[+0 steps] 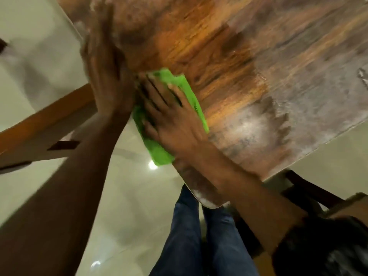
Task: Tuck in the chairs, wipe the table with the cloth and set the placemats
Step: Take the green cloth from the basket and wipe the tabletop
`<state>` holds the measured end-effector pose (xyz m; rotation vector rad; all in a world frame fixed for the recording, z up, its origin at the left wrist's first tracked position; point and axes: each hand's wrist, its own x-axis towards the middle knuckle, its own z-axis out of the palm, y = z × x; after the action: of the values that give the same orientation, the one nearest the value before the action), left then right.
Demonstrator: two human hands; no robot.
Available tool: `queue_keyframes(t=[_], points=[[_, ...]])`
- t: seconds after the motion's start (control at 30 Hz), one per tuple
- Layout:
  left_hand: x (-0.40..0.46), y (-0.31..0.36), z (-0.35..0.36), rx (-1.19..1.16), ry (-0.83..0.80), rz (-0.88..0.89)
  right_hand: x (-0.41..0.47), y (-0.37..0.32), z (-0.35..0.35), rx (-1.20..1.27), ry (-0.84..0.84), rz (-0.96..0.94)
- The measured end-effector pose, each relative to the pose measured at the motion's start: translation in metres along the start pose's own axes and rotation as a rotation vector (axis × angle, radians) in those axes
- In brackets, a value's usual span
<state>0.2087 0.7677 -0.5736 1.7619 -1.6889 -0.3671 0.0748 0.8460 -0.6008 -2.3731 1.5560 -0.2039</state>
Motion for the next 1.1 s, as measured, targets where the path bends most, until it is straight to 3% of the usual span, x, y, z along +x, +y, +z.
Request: queue_keyframes(t=[0.03,0.1,0.23,0.4,0.57,0.67,0.83,0.97,1.1], points=[[-0.003,-0.001,-0.011,0.004,0.161,-0.005,0.029,-0.005,0.002,-0.012,0.012,-0.015],[-0.021,-0.005,-0.031,-0.035,0.251,-0.049,0.082,-0.016,0.002,-0.036,0.009,-0.058],[-0.08,-0.004,-0.034,-0.087,0.113,-0.191,0.127,-0.019,-0.003,-0.106,-0.053,-0.132],[-0.126,0.021,-0.018,-0.135,0.101,-0.337,0.156,-0.018,-0.002,-0.077,-0.019,-0.144],[-0.148,0.051,-0.014,-0.141,0.04,-0.348,0.198,-0.021,-0.015,-0.071,-0.033,-0.113],[-0.147,0.052,-0.021,-0.144,0.079,-0.353,0.156,-0.009,-0.015,-0.089,-0.016,-0.089],[-0.123,0.048,-0.039,-0.107,0.147,-0.306,-0.019,-0.011,-0.007,-0.028,-0.109,-0.01],[-0.114,0.054,-0.022,-0.09,-0.009,-0.224,-0.145,-0.011,-0.004,-0.065,-0.189,0.012],[-0.13,0.078,0.012,-0.035,-0.217,-0.132,-0.182,0.052,-0.029,-0.171,-0.239,0.146]])
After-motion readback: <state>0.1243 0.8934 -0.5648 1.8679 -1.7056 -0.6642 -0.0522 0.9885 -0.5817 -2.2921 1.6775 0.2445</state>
